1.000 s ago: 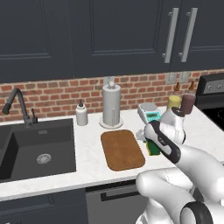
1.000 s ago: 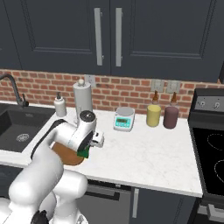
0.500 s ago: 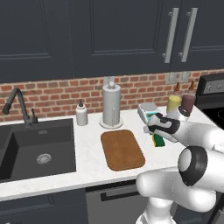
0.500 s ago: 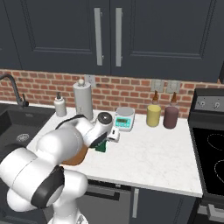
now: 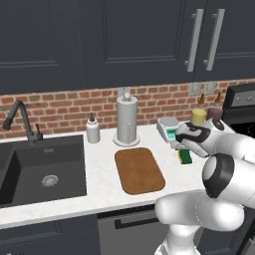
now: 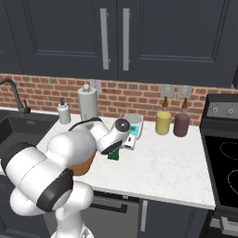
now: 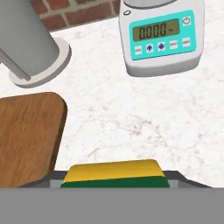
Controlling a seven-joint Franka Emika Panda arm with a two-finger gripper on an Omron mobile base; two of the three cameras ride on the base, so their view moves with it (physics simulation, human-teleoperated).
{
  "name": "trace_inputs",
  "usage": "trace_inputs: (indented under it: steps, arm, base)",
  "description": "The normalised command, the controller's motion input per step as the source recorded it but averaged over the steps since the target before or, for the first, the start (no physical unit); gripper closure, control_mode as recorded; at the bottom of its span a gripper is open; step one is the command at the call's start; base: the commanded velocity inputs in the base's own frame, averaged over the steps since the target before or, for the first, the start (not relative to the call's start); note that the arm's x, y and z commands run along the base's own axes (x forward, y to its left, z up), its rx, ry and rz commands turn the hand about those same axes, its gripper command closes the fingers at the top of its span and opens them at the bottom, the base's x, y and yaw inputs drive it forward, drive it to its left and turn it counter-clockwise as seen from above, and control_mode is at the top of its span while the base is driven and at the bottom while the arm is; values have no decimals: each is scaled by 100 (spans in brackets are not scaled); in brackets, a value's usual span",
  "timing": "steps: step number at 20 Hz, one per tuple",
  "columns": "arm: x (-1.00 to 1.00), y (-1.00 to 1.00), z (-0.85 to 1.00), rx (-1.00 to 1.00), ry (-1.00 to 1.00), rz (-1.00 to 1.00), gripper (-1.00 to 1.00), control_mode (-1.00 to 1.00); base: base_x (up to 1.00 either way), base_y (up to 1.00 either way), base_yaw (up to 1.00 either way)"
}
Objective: Pick up the sponge from the counter and clean the cutting board by briefly scrubbing or pressing down on the cutting board. Once finished, release the sponge.
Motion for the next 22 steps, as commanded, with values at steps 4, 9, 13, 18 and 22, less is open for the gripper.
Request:
trace_inputs:
  steps: [4,9,13,18,22]
  arm:
    - [-1,-1,0,0,-2,0,-100,-100]
    - [-14,0,34,0,-8,0,-100,-100]
    - [-61,4,73,0,-24,0,-100,-100]
    - [-58,11,60,0,-27,0,-100,-100]
    - [-60,29,82,0,-21,0,-100,-100]
  base:
    - [0,0,0]
    - [0,0,0]
    - [0,0,0]
    - [0,0,0]
    - [0,0,0]
